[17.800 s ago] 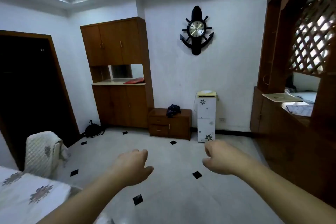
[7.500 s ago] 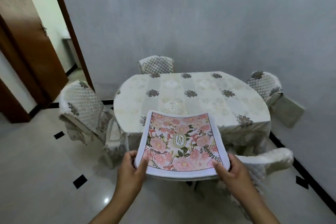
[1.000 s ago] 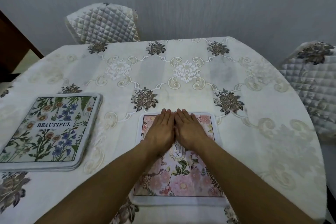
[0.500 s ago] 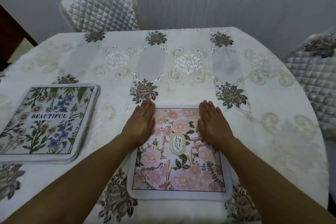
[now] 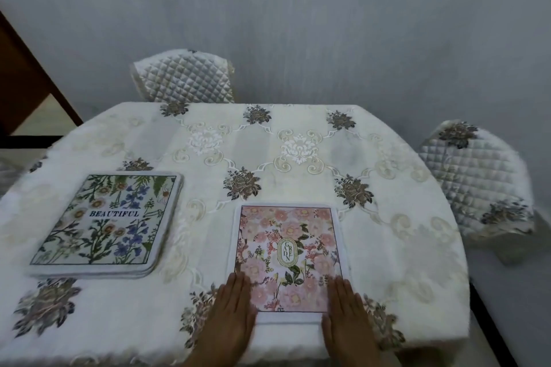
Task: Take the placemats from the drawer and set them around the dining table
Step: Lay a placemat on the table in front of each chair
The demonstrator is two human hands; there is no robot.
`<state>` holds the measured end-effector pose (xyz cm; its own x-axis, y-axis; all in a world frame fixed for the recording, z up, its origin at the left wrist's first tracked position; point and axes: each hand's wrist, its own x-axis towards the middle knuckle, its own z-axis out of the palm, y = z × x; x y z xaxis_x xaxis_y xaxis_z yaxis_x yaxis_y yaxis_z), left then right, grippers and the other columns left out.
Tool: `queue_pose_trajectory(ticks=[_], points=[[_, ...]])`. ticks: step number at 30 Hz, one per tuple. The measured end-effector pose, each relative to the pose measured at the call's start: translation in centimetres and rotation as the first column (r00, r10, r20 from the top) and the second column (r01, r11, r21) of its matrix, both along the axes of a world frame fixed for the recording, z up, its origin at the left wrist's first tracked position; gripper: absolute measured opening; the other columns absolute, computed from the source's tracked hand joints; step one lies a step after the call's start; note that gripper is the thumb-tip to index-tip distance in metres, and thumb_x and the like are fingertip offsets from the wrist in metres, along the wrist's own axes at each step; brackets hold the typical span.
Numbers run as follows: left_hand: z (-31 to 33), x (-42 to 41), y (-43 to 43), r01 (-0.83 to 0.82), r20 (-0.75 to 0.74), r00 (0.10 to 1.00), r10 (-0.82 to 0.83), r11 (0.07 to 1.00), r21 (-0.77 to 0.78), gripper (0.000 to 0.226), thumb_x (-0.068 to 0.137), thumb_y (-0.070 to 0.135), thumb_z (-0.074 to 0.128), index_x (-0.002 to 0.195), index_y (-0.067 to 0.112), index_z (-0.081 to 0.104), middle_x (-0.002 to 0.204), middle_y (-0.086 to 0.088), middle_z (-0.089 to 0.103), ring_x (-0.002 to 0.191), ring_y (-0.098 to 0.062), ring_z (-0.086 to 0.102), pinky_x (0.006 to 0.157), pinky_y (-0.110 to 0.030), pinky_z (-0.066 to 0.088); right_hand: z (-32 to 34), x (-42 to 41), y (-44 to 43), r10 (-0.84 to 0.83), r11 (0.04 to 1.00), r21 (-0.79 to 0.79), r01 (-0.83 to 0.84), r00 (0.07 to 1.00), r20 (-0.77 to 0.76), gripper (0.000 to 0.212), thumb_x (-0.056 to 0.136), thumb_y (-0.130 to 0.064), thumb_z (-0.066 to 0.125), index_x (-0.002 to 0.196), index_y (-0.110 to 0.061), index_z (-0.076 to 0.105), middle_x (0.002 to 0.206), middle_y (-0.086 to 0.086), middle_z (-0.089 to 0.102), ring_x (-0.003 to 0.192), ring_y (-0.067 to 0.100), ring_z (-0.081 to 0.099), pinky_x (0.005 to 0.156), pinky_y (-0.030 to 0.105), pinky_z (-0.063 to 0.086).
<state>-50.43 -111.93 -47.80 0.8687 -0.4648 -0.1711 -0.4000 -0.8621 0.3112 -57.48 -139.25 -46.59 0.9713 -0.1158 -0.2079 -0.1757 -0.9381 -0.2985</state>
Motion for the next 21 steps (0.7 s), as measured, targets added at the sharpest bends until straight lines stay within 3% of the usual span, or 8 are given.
queue_pose_trajectory(ticks=[3,4,5,7,9,15,21], points=[[1.2,-0.3,0.6,0.012,0.093,0.995,-0.02,0.995,0.094,0.064,0.097,0.05,0.026,0.139,0.005,0.043,0.145,-0.016,0.045,0.136,-0.031,0.039,0.116,-0.03,0.004,3.5,-0.3,0.9,0.014,0.992,-0.125,-0.025,0.996,-0.087,0.066,0.094,-0.039,0.026,0.15,-0.007,0.014,0.154,0.015,0.033,0.148,0.023,0.01,0.116,0.032,-0.001],[2.4,-0.2,0.6,0.022,0.097,0.995,-0.03,0.996,0.081,0.062,0.095,0.05,0.033,0.136,0.005,0.048,0.14,-0.017,0.051,0.13,-0.034,0.047,0.117,-0.034,0.011,5.1,-0.2,1.2,0.038,0.984,-0.168,-0.056,0.994,-0.107,0.067,0.094,-0.038,0.029,0.15,-0.006,0.014,0.156,0.015,0.027,0.147,0.026,0.012,0.118,0.035,0.001],[4.2,-0.3,0.6,0.031,0.079,0.996,-0.036,0.997,0.065,0.059,0.091,0.046,0.043,0.132,0.005,0.051,0.135,-0.017,0.056,0.124,-0.036,0.053,0.113,-0.039,0.026,7.4,-0.3,1.8,0.058,0.983,-0.16,-0.085,0.984,-0.169,0.065,0.093,-0.037,0.032,0.148,-0.005,0.022,0.156,0.015,0.027,0.146,0.029,0.017,0.118,0.04,0.008],[8.6,-0.6,0.7,0.037,0.102,0.994,-0.04,0.999,0.03,0.044,0.085,0.037,0.051,0.12,0.012,0.056,0.116,-0.01,0.063,0.103,-0.029,0.061,0.09,-0.037,0.048,11.1,-0.3,2.9,0.068,0.976,-0.194,-0.099,0.985,-0.158,0.049,0.092,-0.037,0.038,0.13,-0.007,0.046,0.136,0.016,0.047,0.13,0.033,0.04,0.107,0.042,0.032],[12.7,-1.4,1.2,0.044,0.131,0.99,-0.048,0.998,0.033,0.034,0.087,0.035,0.047,0.114,0.017,0.057,0.107,-0.006,0.063,0.094,-0.024,0.059,0.08,-0.035,0.047,14.7,-1.0,4.1,0.077,0.974,-0.206,-0.095,0.993,-0.094,0.039,0.092,-0.038,0.041,0.119,-0.011,0.051,0.119,0.011,0.054,0.111,0.029,0.05,0.092,0.04,0.04],[19.8,-5.2,4.5,-0.019,0.254,0.967,0.0,0.997,0.072,0.027,0.09,0.036,0.046,0.107,0.018,0.057,0.104,-0.007,0.062,0.095,-0.028,0.056,0.078,-0.037,0.042,19.2,-3.2,7.0,0.158,0.972,-0.178,-0.154,0.987,0.01,0.037,0.091,-0.042,0.044,0.113,-0.014,0.052,0.109,0.009,0.056,0.098,0.028,0.055,0.074,0.036,0.038],[23.4,-9.9,9.3,-0.202,0.268,0.952,0.15,0.964,0.175,0.031,0.09,0.038,0.046,0.113,0.018,0.051,0.112,-0.008,0.058,0.106,-0.029,0.052,0.088,-0.042,0.042,21.5,-4.7,10.4,0.305,0.949,-0.109,-0.296,0.95,0.07,0.025,0.089,-0.042,0.047,0.095,-0.018,0.049,0.097,0.007,0.056,0.088,0.026,0.056,0.069,0.035,0.043]])
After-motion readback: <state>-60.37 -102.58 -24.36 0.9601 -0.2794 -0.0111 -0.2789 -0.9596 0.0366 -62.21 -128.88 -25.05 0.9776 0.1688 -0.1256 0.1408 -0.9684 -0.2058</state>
